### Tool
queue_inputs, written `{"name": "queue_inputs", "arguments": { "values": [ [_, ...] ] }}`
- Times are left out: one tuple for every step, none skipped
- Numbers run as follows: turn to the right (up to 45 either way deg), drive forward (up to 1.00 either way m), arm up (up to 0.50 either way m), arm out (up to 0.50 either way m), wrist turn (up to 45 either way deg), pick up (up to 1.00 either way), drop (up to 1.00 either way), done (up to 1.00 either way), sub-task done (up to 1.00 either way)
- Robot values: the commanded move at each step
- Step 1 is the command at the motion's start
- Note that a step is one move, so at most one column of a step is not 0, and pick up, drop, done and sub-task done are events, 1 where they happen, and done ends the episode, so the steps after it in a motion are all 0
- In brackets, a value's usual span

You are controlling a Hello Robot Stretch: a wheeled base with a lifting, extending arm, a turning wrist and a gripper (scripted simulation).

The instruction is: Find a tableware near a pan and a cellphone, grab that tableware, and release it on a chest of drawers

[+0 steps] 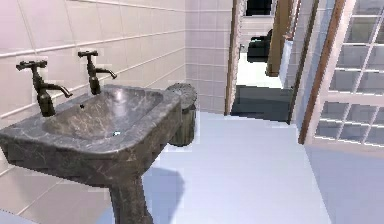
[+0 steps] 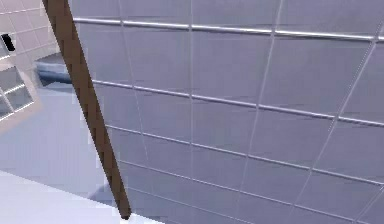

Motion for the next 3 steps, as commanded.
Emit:
{"name": "queue_inputs", "arguments": {
  "values": [
    [18.0, 0.0, 0.0, 0.0, 0.0, 0.0, 0.0, 0.0, 0.0],
    [0.0, 1.0, 0.0, 0.0, 0.0, 0.0, 0.0, 0.0, 0.0],
    [0.0, 1.0, 0.0, 0.0, 0.0, 0.0, 0.0, 0.0, 0.0]
  ]
}}
